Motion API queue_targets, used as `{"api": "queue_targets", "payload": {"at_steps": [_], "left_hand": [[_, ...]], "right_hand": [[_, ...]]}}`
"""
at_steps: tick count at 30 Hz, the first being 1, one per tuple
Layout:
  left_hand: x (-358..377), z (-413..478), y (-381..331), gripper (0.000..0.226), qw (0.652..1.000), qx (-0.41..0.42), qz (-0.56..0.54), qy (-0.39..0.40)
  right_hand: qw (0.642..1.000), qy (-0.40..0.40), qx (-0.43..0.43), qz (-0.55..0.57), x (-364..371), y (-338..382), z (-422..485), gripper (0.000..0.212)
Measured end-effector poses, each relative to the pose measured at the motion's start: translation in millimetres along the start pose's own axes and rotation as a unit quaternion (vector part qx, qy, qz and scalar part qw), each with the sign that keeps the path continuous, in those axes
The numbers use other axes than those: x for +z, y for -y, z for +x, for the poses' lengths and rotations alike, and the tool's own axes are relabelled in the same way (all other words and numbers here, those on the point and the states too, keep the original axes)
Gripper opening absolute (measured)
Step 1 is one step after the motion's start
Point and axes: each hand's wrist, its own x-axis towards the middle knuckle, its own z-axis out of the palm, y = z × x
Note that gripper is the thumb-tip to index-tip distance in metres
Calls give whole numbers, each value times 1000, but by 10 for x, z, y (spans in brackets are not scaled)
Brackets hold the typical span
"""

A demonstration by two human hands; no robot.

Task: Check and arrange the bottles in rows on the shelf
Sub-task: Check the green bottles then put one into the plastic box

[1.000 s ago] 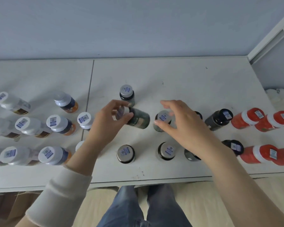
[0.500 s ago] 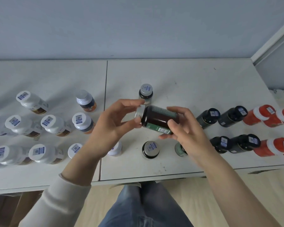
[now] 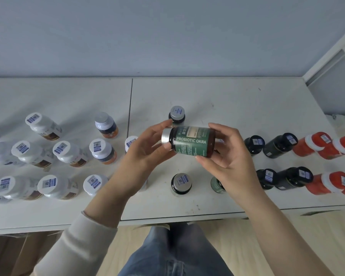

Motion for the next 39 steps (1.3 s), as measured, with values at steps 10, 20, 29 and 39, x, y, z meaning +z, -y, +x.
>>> {"api": "queue_targets", "payload": {"at_steps": [10, 20, 29, 39], "left_hand": [[-79, 158, 22, 56, 991, -55, -120, 23], [-117, 455, -58, 46, 908, 44, 405, 97], [-59, 751, 299, 45, 768, 25, 621, 154], [-53, 760, 447, 51, 723, -8, 676, 144]], "right_hand": [[906, -6, -222, -361, 53, 6, 19, 57], [812, 66, -11, -580, -279, 99, 172, 54], [728, 123, 53, -672, -405, 28, 427, 56], [716, 188, 31, -672, -607, -83, 688, 51]]}}
